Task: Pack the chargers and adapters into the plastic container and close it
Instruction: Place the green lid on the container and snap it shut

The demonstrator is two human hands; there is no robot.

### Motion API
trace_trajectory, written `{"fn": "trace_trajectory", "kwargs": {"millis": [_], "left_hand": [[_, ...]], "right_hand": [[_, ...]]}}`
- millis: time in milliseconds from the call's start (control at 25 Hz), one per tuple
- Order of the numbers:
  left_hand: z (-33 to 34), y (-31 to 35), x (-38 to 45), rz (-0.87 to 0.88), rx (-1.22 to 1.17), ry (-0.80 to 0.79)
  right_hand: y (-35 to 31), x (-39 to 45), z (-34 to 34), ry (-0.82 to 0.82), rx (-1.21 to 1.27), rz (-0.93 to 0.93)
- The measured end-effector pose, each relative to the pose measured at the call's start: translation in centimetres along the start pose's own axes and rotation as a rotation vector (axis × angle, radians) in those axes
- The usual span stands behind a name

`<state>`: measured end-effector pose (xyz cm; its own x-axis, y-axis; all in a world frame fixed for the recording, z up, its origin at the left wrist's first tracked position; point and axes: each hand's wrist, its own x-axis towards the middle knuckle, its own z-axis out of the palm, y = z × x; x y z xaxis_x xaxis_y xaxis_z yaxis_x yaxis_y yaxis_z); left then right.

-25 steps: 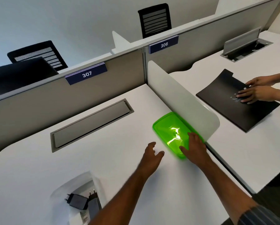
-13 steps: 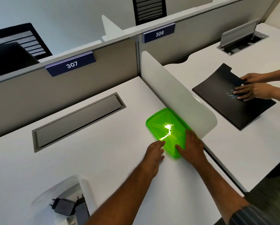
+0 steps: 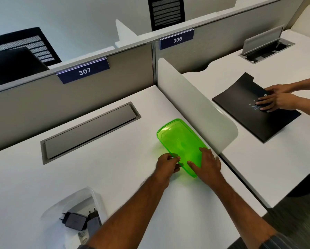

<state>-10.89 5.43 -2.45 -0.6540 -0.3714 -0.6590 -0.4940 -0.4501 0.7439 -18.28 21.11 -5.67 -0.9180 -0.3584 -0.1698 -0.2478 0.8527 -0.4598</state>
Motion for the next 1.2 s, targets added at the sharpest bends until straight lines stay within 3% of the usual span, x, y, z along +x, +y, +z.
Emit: {"fn": "trace_trajectory", "kwargs": {"millis": [200, 400, 680, 800, 1080, 1200], "left_hand": [[-1.8, 1.0, -3.9, 0.159, 0.039, 0.033], [-5.1, 1.1, -10.2, 0.417, 0.179, 0.105], [-8.8, 0.1, -18.8, 0.668, 0.447, 0.233], [-9.9, -1.4, -21.1, 0.716, 0.597, 0.346], [-14.6, -3.1, -23.8, 0.846, 0.584, 0.353], [-17.5, -3.0, -24.7, 0.878, 0.575, 0.366]], "right_hand": [[-4.2, -2.6, -2.8, 0.021, 0.233, -0.153], [-9.8, -6.7, -6.1, -0.160, 0.570, -0.205], [-16.0, -13.6, -7.7, -0.219, 0.533, -0.342], [-18.1, -15.8, -7.6, -0.167, 0.459, -0.417], [-22.9, -18.5, -5.6, -0.028, 0.340, -0.563], [-24.5, -19.1, -5.0, -0.030, 0.396, -0.610]]}}
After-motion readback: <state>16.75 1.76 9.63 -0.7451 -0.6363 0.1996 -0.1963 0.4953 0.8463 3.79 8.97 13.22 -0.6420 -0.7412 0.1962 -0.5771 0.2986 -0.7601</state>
